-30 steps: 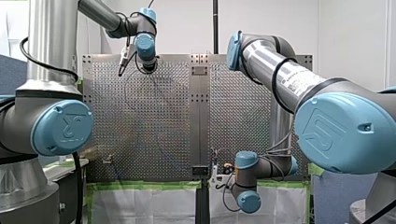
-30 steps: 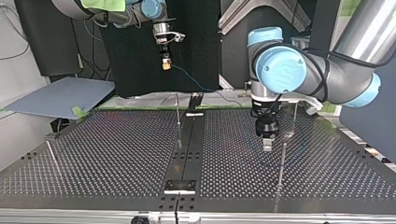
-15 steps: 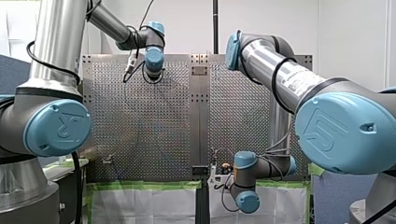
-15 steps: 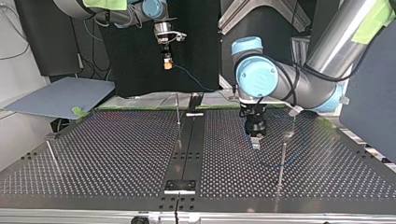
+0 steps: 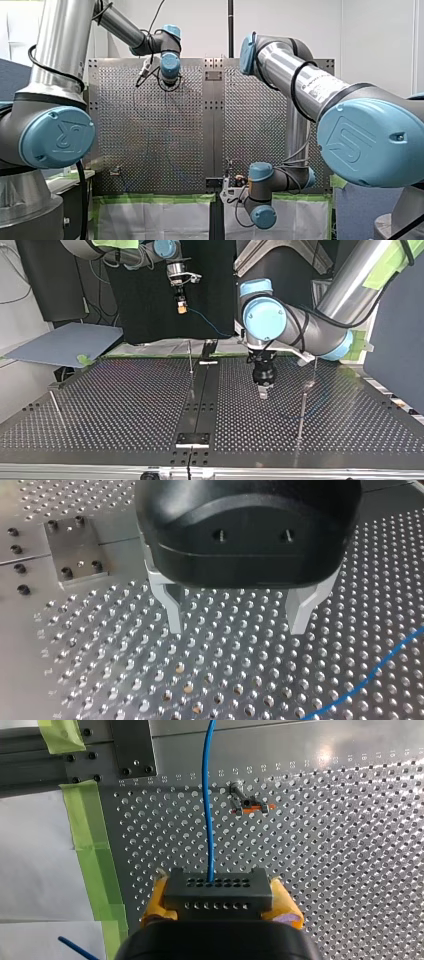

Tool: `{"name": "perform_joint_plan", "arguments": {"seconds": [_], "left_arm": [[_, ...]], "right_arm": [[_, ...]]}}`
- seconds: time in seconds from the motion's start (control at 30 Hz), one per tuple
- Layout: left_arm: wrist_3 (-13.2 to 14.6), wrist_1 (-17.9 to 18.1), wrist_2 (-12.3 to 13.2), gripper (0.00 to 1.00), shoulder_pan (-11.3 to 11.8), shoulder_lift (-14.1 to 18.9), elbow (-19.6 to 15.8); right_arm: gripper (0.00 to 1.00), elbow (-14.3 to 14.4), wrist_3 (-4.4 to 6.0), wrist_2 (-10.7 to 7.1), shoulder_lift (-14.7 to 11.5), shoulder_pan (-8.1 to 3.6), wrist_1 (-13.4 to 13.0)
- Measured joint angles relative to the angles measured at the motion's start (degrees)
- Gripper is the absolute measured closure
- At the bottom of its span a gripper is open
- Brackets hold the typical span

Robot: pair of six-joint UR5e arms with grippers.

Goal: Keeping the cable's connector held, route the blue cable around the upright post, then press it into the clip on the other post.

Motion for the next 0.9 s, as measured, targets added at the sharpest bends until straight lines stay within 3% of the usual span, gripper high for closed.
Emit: {"name": "perform_joint_plan", "arguments": {"seconds": [0.23,0.5,0.9], "left_arm": [[0.1,-0.4,-2.1,0.02,-1.5,-2.8,2.8],[0.8,-1.5,-3.6,0.02,-0.5,-3.4,3.6],[5.7,-5.8,-2.9,0.02,1.8,-4.7,3.6]], "right_arm": [[1.0,0.0,-0.09,0.03,0.0,0.26,0.1],[1.0,0.0,-0.02,0.05,0.0,0.48,0.0],[1.0,-0.1,-0.14,0.11,0.0,1.02,0.0]]}}
